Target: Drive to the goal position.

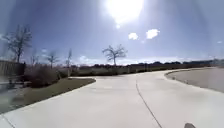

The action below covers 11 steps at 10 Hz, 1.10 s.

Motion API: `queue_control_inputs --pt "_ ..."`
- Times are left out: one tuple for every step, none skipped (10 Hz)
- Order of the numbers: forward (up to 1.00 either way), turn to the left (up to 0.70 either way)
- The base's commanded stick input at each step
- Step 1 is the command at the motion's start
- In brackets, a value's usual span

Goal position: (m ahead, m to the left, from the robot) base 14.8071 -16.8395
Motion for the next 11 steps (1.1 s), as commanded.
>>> queue_control_inputs --pt "1.0 0.0" --pt "1.0 0.0" --pt "1.0 0.0" --pt "1.0 0.0" --pt "1.0 0.0" --pt "1.0 0.0" --pt "1.0 0.0" --pt "1.0 0.0" --pt "1.0 -0.06" --pt "1.0 -0.17" --pt "1.0 -0.32"
